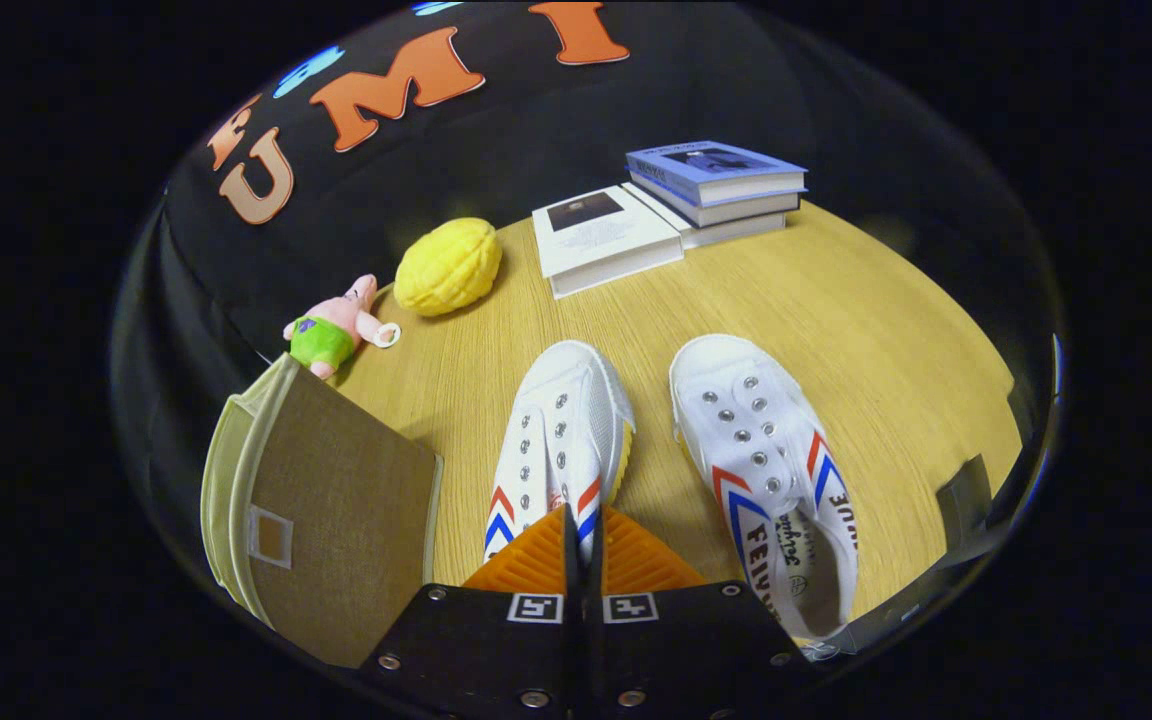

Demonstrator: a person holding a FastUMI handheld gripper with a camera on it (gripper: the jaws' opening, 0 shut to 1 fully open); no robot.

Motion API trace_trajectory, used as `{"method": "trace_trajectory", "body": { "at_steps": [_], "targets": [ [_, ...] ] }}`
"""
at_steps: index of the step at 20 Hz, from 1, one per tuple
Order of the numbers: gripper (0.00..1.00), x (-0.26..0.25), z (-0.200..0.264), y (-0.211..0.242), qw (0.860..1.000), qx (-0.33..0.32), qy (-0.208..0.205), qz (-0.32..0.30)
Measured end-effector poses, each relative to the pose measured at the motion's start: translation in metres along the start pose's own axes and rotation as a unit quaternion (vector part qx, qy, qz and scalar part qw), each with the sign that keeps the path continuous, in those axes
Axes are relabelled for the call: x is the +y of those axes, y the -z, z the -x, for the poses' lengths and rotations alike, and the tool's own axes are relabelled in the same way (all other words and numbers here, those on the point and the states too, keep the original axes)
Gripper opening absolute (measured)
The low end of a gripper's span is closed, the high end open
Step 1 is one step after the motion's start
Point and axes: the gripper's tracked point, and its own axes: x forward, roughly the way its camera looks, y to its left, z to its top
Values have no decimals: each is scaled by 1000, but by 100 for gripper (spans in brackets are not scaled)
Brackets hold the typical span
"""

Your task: Open the storage box then place both shoes into the box .Put the left shoe in first, then the right shoe, with the right side of both shoes facing outward in a uniform manner.

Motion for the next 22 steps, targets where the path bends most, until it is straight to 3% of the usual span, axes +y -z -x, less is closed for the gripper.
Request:
{"method": "trace_trajectory", "body": {
  "at_steps": [6,13,22],
  "targets": [
    [0,33,46,-48,998,-56,-18,-24],
    [0,121,89,-77,991,-108,-81,-12],
    [0,234,74,-37,979,-76,-160,104]
  ]
}}
